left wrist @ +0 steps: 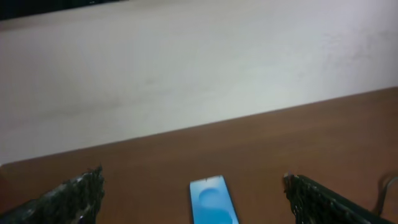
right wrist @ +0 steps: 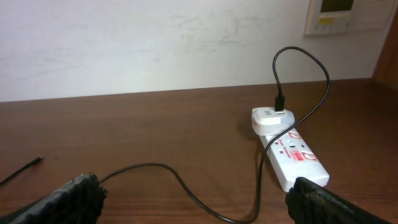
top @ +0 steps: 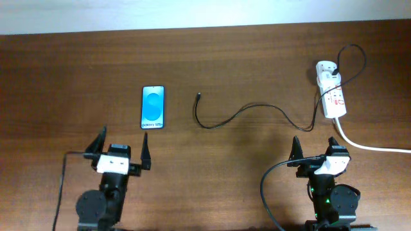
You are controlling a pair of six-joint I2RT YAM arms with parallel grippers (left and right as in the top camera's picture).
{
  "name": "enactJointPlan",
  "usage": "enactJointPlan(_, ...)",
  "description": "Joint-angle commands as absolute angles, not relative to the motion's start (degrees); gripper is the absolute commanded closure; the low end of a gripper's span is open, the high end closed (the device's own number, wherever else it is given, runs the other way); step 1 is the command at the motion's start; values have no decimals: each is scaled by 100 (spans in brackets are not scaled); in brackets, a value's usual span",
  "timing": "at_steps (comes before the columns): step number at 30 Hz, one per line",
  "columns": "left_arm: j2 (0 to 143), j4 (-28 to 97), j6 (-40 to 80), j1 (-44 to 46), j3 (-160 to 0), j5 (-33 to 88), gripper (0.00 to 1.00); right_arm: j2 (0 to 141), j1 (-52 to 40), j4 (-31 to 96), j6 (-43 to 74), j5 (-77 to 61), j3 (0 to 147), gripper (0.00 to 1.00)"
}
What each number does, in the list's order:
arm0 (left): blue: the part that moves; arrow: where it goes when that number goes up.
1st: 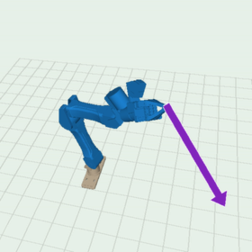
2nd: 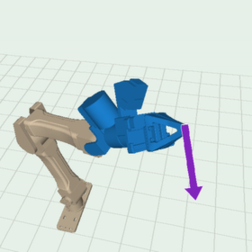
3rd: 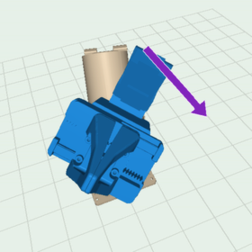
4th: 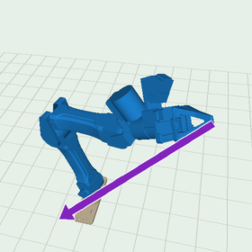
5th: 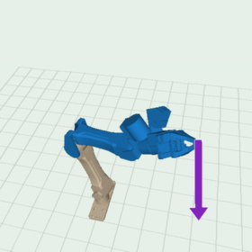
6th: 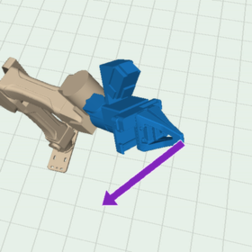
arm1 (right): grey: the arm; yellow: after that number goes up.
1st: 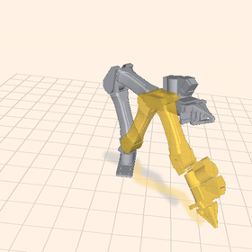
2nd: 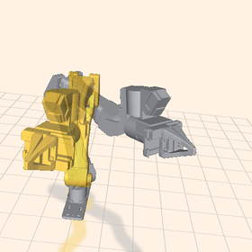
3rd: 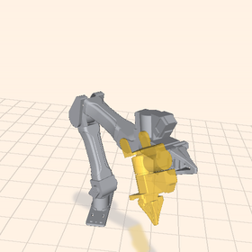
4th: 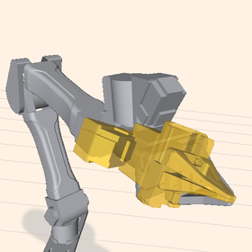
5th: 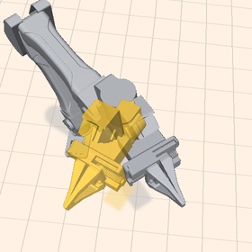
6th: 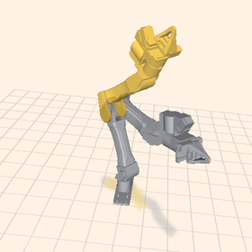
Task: Plug charger to phone and switch on socket
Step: 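Move the left gripper over the blue phone and grasp its top edge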
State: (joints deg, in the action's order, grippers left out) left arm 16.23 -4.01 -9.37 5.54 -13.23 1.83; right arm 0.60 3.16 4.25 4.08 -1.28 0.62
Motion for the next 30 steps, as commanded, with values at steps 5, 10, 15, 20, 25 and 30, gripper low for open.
enactJointPlan(5, 5170, -270, -838, 548, -3859, 1223, 1, 21, 263, 449, 408, -80, 32, 2)
enactJointPlan(10, 8217, 2143, -825, 548, -6965, 1826, 1, 21, 263, 451, 408, -80, 32, 2)
enactJointPlan(15, 9633, 4071, -825, 561, -8256, 1826, 1, 21, 263, 451, 408, -80, 32, 2)
enactJointPlan(20, 9633, 5068, -821, 563, -8256, 2231, 1, 21, 263, 449, 408, -80, 32, 2)
enactJointPlan(25, 9710, 5048, 1063, 563, -8359, 1190, 0, 21, 263, 449, 408, -80, 32, 2)
enactJointPlan(30, 10833, 6434, 1031, 563, -10103, 462, 0, 21, 263, 451, 408, -80, 32, 2)
